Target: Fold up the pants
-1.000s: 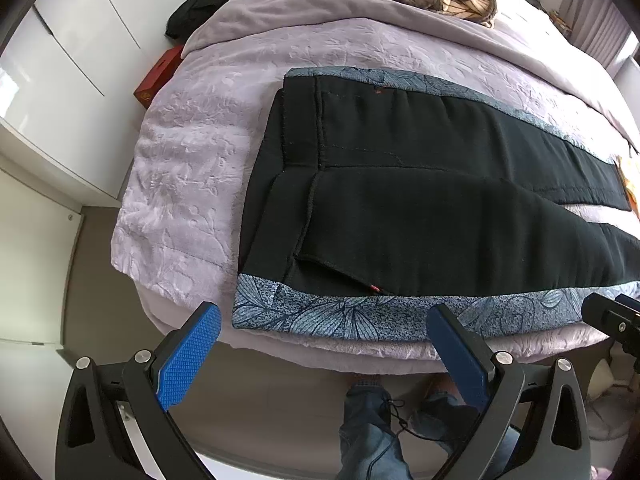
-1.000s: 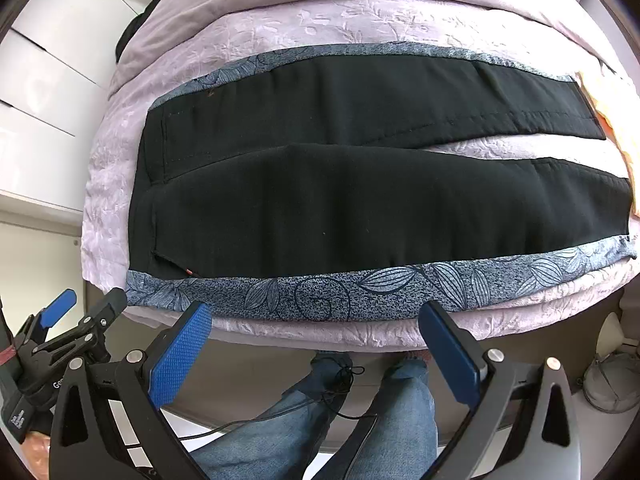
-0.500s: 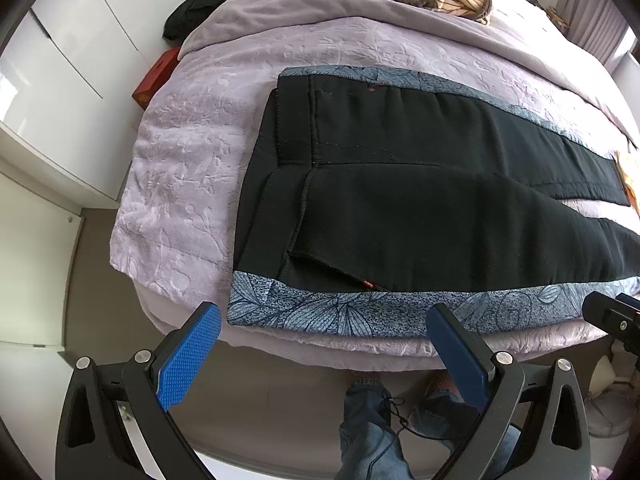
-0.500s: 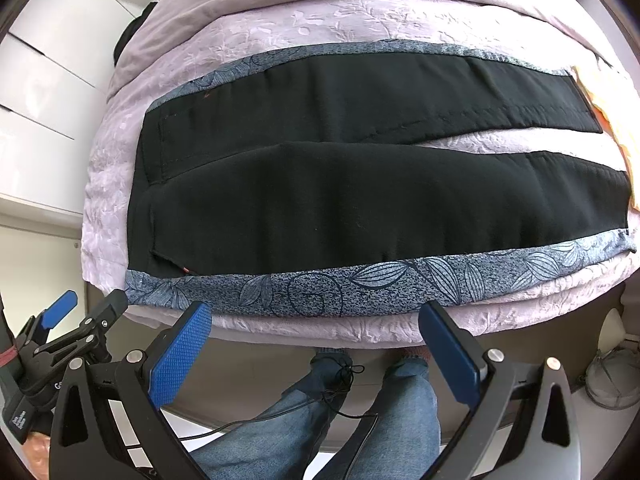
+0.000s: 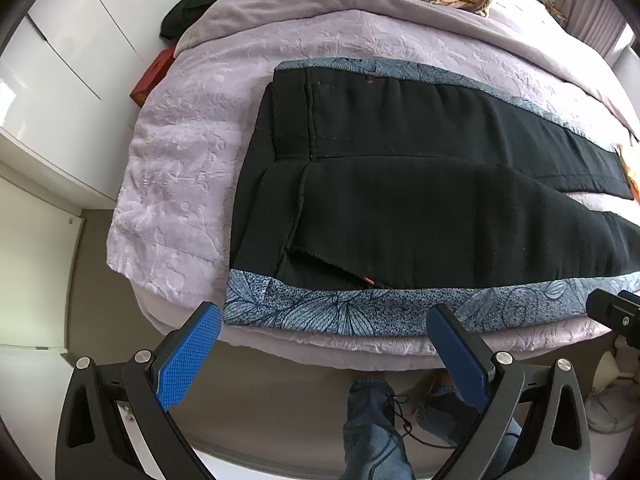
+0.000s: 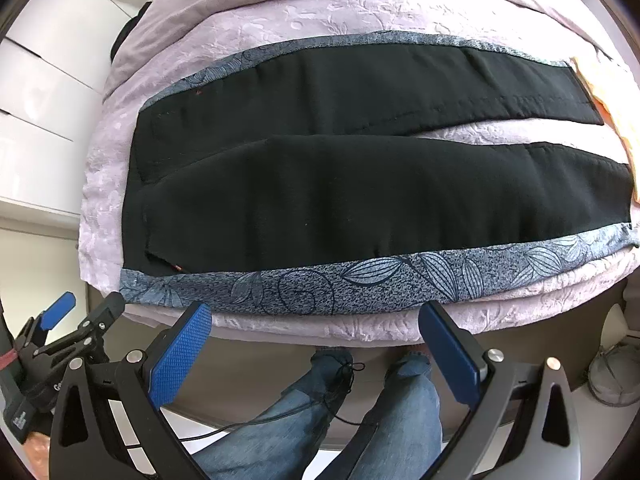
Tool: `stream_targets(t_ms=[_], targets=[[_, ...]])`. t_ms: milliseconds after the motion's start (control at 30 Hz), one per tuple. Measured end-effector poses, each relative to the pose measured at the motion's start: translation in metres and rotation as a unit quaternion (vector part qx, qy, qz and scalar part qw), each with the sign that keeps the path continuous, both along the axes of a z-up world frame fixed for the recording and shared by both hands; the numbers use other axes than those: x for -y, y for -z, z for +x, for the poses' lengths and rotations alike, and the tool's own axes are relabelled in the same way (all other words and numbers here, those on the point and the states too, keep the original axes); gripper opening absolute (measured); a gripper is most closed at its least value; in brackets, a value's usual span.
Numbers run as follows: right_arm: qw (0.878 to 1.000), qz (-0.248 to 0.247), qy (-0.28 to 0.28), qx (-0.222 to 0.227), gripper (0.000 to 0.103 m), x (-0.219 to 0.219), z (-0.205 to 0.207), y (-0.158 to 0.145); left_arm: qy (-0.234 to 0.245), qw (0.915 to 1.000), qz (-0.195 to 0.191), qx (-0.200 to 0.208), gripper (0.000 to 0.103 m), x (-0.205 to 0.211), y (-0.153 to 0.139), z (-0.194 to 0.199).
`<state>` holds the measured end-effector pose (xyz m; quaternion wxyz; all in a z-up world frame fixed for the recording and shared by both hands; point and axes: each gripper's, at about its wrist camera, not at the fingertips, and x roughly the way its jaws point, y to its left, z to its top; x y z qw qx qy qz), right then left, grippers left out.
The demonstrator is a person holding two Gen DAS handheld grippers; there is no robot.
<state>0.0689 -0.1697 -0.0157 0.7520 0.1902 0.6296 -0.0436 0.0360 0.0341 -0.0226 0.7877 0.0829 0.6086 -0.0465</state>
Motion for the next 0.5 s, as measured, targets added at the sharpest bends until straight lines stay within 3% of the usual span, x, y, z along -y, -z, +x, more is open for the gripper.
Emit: stream_targets(t_ms=[133, 367, 500], targets=[[1.000, 0.011, -0.007, 0.000, 0.103, 0.002, 0.003, 0.013, -0.003, 1.0000, -0.003, -0.006, 0.103, -0.002, 0.013, 0.007], [0.995, 0.097, 0.017, 0.002, 0.103, 0.007, 0.005, 0.054, -0.012, 0.9993, 0.004, -0.035, 0.103, -0.005, 0.050, 0.013], [0.996, 0.093, 0.009, 0.005, 0.103, 0.001, 0.007, 0.066, -0.009, 0.9991, 0.010, -0.041, 0.103, -0.006, 0.060, 0.013]])
